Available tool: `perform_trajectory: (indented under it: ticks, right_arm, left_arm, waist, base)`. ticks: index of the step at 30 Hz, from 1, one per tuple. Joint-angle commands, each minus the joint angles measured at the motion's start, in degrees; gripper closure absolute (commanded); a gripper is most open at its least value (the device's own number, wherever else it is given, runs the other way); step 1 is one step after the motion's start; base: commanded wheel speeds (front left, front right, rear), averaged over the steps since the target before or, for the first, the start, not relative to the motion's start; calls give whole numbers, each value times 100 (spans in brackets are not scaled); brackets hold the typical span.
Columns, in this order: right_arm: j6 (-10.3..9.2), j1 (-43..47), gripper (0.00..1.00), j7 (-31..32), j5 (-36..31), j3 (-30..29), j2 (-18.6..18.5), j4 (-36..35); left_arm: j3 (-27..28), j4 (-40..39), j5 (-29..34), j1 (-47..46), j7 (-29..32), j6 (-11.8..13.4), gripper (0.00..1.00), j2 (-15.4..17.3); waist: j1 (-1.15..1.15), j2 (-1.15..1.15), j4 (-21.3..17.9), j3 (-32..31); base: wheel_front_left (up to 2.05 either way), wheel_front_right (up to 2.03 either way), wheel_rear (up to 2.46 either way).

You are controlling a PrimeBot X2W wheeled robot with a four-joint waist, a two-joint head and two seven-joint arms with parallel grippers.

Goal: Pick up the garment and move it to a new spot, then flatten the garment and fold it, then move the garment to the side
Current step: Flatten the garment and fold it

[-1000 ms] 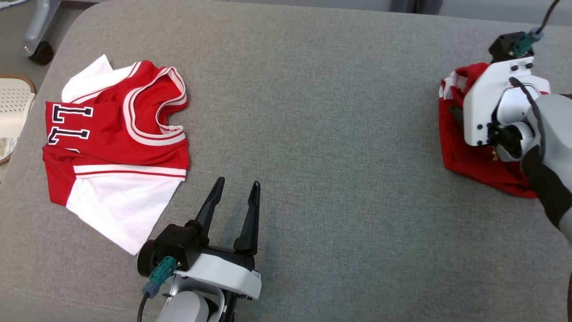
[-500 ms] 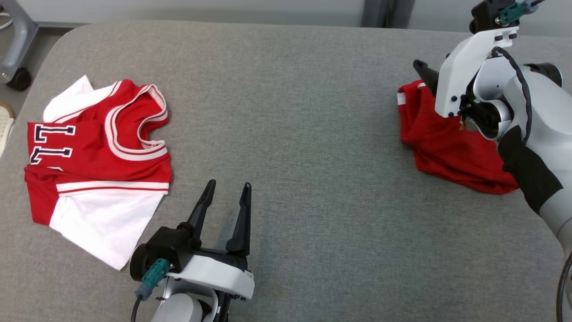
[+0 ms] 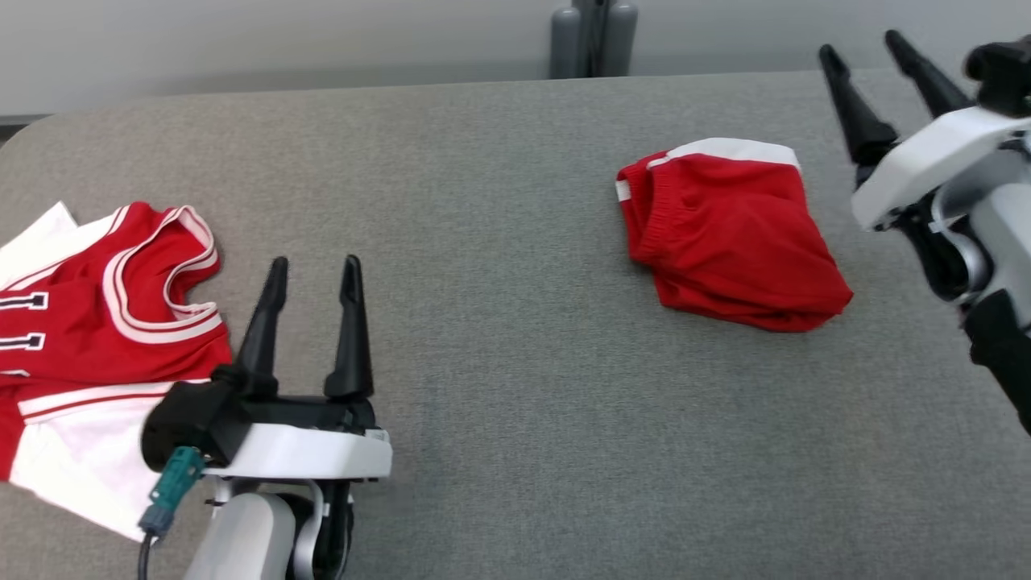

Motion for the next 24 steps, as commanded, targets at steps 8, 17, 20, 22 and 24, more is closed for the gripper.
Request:
perform_trajectory:
  ticks: [8, 17, 20, 22, 24]
  right_arm:
    - [3, 3010, 0, -61, -2390, -3736, 529, -3274]
    - [3, 5019, 0, -61, -3290, -4721, 1562, -4776]
    - [2, 5329, 0, -63, -3327, -4860, 1696, -4902]
    - [3, 5444, 0, -63, -3376, -4867, 1748, -4868]
    - [2, 5511, 0, -63, -3377, -4842, 1777, -4841]
  left_arm:
    - [484, -365, 268, 122, -11, 11, 0, 25]
    - [525, -312, 519, 497, -12, -22, 0, 25]
    - [546, -324, 617, 632, -12, 34, 0, 25]
    - [538, -332, 658, 745, -12, 75, 0, 24]
    - [538, -345, 724, 803, -12, 104, 0, 25]
  waist:
    - [0, 0, -448, -140]
    - [0, 0, -550, -195]
    - [0, 0, -551, -211]
    - [0, 0, -547, -224]
    - [0, 0, -536, -235]
  base:
    - [0, 0, 0]
    - [0, 0, 0]
    - [0, 0, 0]
    - [0, 0, 0]
    - [0, 0, 0]
